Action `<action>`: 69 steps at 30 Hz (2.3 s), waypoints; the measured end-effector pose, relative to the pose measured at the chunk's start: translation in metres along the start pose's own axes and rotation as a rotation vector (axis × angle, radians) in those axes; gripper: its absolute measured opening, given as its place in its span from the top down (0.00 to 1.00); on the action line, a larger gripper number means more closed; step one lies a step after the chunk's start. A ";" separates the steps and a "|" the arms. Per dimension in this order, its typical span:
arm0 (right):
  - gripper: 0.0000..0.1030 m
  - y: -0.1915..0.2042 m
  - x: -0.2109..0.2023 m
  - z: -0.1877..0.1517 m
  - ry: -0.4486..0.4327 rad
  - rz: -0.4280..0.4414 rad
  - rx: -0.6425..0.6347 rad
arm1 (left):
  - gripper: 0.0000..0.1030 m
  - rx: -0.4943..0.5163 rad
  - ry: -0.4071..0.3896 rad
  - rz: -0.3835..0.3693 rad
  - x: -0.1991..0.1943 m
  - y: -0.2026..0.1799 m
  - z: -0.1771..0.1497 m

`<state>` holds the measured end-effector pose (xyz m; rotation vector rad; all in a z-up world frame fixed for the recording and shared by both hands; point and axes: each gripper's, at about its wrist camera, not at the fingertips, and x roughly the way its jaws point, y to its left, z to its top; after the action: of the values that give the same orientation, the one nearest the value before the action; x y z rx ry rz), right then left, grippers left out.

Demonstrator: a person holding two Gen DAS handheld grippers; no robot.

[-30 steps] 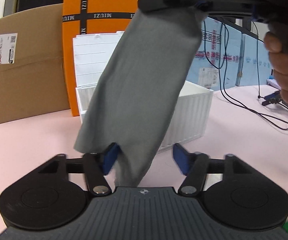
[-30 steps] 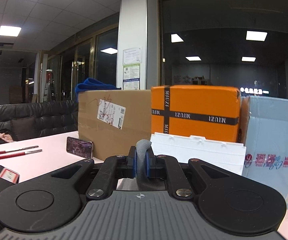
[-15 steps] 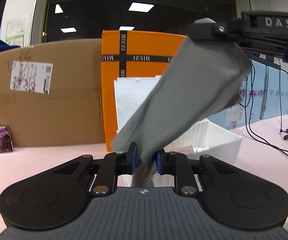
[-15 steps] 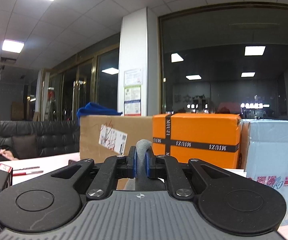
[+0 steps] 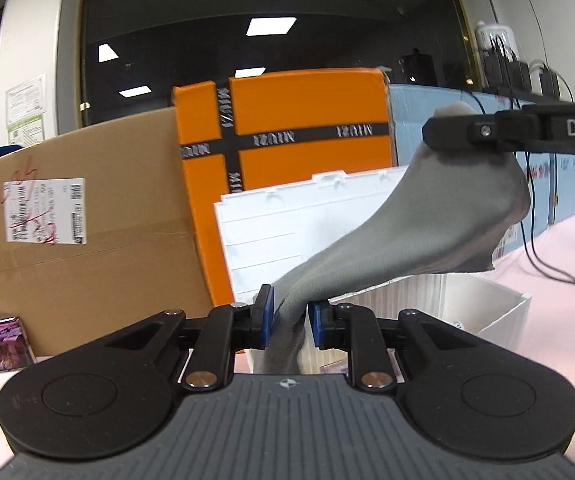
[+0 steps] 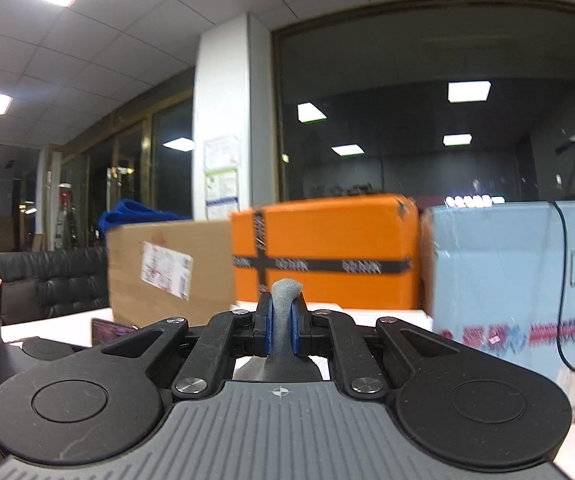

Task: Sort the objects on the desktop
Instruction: 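Lower the cloth into the white box and open both tools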

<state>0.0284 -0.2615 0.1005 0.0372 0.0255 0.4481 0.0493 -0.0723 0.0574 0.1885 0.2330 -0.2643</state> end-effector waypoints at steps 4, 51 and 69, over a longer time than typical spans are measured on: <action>0.92 -0.021 0.010 -0.008 0.062 -0.033 0.043 | 0.83 0.037 0.045 -0.025 0.019 -0.010 -0.003; 0.22 -0.043 0.046 -0.057 0.300 -0.230 -0.063 | 0.04 -0.298 0.251 -0.105 0.049 0.045 -0.026; 0.11 -0.056 0.052 -0.066 0.387 -0.267 -0.032 | 0.00 -0.514 0.395 -0.113 0.071 0.066 -0.030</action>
<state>0.0977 -0.2875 0.0317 -0.0845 0.3990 0.1833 0.1285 -0.0200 0.0208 -0.2872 0.6941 -0.2691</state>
